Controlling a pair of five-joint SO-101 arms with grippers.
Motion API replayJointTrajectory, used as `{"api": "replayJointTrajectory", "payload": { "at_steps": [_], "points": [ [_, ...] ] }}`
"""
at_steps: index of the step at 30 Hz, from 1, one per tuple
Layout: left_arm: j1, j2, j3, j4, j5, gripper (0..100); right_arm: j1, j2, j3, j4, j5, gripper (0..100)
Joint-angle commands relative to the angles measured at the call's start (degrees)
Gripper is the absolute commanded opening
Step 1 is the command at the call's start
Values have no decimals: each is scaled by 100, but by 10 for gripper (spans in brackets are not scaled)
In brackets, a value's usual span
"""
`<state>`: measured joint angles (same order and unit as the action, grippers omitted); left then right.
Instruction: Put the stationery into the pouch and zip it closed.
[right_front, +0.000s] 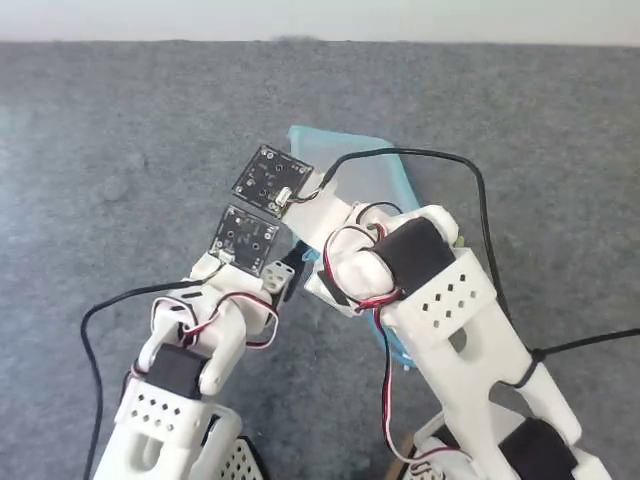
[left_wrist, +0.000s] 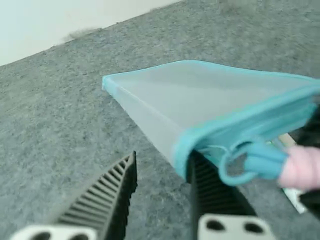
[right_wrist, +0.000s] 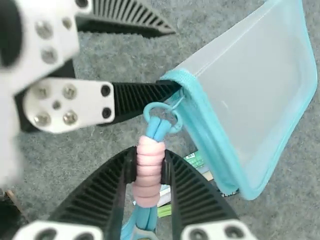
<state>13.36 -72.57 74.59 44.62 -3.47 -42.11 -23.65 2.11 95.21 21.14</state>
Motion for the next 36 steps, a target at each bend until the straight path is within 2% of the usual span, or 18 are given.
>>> {"api": "replayJointTrajectory", "payload": {
  "at_steps": [1, 8, 15, 21, 26, 30, 32, 36],
  "points": [
    [264, 53, -233, -141, -158, 108, -136, -321, -88, 4, 70, 6],
    [88, 35, -189, -158, 18, 13, 207, -321, 158, 22, 123, 7],
    [-387, 70, -171, -299, 88, 12, 1112, -321, 598, -57, 484, 7],
    [-501, 79, -163, -273, 88, 12, 2009, -321, 589, -145, 756, 7],
    [-492, 79, -154, -264, 79, 12, 2413, -321, 589, -233, 809, 7],
    [-475, 53, -40, -273, 70, 13, 2413, -321, 589, -303, 774, 7],
    [-440, 44, -40, -264, 70, 28, 2176, -321, 563, -277, 765, 7],
    [-440, 62, -40, -264, 70, 148, 1736, -321, 589, -242, 756, 7]
  ]
}}
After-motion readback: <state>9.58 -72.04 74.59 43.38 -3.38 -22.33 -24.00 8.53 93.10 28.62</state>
